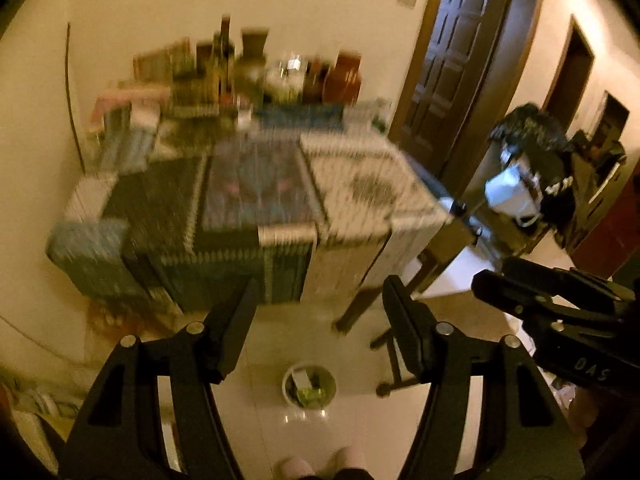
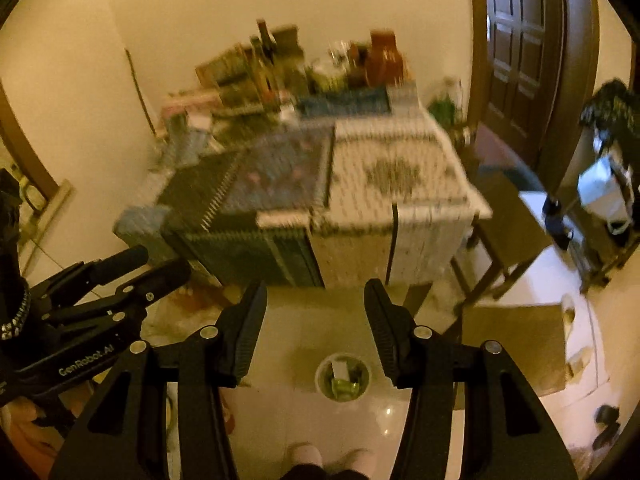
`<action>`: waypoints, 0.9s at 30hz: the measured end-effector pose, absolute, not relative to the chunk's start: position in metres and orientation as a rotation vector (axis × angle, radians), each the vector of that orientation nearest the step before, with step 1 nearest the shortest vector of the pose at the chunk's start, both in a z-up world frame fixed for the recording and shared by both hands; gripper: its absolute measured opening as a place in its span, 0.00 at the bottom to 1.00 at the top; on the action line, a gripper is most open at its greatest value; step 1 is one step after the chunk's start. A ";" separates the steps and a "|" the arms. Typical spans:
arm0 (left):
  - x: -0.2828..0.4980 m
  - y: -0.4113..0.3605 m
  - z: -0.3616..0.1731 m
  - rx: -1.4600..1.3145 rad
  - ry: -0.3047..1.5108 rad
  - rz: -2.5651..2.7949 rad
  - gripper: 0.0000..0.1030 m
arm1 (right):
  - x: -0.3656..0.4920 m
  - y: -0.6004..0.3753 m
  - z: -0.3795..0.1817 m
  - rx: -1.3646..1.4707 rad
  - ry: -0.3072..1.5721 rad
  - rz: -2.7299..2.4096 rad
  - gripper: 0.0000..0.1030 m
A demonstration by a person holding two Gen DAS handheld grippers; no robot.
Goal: Collect trash
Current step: 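Raise both tools back up toward the table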
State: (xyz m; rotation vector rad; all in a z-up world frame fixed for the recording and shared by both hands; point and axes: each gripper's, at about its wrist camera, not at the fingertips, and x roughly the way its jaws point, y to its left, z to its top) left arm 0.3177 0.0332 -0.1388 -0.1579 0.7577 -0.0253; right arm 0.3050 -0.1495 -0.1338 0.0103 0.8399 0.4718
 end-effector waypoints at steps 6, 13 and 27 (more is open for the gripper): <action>0.284 0.033 -0.069 -0.117 0.621 -0.045 0.62 | 0.275 -0.145 -0.073 0.014 0.693 0.455 0.58; 0.251 0.050 -0.021 -0.098 0.493 -0.045 0.65 | 0.247 -0.139 -0.032 0.012 0.564 0.434 0.69; 0.271 0.075 0.006 -0.109 0.374 0.034 0.96 | 0.275 -0.135 -0.010 -0.020 0.407 0.381 0.95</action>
